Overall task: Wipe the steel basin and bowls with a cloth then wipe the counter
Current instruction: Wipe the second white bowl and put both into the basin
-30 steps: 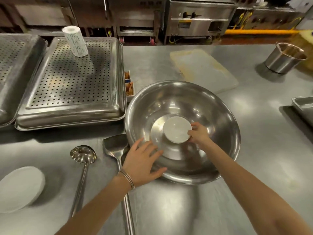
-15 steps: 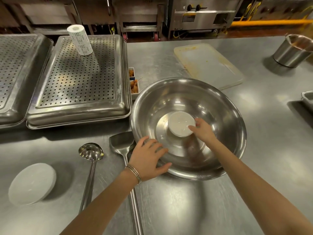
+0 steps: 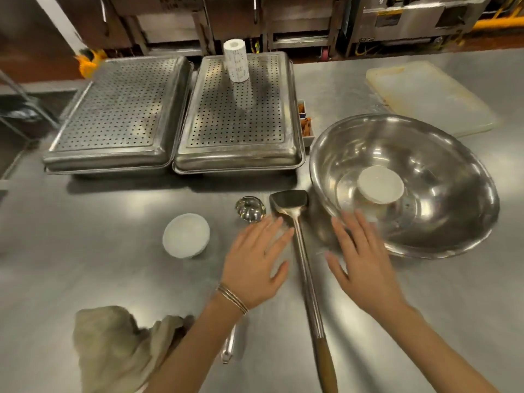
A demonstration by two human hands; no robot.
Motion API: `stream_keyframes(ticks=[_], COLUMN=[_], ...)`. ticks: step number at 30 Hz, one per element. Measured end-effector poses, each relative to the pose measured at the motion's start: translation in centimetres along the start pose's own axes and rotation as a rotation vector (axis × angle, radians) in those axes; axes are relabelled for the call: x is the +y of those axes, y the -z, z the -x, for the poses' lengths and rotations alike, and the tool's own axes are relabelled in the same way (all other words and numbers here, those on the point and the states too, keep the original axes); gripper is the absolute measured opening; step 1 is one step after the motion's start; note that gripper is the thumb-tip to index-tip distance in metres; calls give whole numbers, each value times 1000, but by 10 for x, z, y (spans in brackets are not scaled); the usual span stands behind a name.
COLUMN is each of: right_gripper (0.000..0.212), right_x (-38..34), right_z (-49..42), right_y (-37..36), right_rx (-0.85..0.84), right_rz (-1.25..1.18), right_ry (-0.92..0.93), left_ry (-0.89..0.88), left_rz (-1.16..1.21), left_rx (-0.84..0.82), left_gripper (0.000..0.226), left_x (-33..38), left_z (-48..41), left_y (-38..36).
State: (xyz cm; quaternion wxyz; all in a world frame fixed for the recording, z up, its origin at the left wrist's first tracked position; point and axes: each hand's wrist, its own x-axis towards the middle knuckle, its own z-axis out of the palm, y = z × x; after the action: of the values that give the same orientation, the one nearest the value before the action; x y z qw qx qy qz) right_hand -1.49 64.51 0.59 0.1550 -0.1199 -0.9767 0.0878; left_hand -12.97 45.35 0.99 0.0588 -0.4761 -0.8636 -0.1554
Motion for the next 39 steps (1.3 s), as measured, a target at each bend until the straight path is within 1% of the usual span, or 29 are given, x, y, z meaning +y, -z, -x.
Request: stream_keyframes(ticks=[4, 10, 14, 18, 20, 23, 26, 27, 29, 30, 34, 37, 39], right_gripper=[57, 57, 58, 55, 57, 61, 49, 48, 53, 55, 59, 61, 61], right_x=[-80, -209, -288, -334, -340, -329, -304, -296, -283, -278, -272, -271, -273], right_z=[35, 74, 84, 80, 77, 61, 33, 21, -2, -13, -55, -71, -76], right_y=[-30, -78, -102, -111, -116, -128, -141, -144, -148, -152, -167, -178, -182], right_rx=[-83, -193, -193, -178, -180, -228, -227, -225, -255, -274, -331, -303, -258], right_rz=[-2, -23, -37, -15, 9, 19, 30, 20, -29, -81, -427, -585, -753], right_ry=[53, 37, -71, -124, -139, -184, -222, -240, -285, -312, -538, -639, -727], left_ry=[105, 159, 135, 85, 78, 114, 127, 128, 159, 178, 228, 227, 221], left_rz=[5, -29, -31, 2, 7, 19, 50, 76, 129, 146, 136, 122, 114], left_rx=[-48, -186, -236, -235, -265, -346, -394, -387, -402, -423, -439, -437, -424], left_gripper=[55, 54, 56, 56, 56, 55, 51, 47, 47, 48, 50, 54, 56], left_x=[-38, -126, -191, -236, -249, -264, -265, -262, -254, -253, -253, -252, -252], left_z=[84, 199, 249, 268, 273, 274, 272, 273, 278, 281, 288, 285, 283], left_y=[13, 23, 42, 58, 56, 45, 31, 25, 15, 10, -8, -10, -10])
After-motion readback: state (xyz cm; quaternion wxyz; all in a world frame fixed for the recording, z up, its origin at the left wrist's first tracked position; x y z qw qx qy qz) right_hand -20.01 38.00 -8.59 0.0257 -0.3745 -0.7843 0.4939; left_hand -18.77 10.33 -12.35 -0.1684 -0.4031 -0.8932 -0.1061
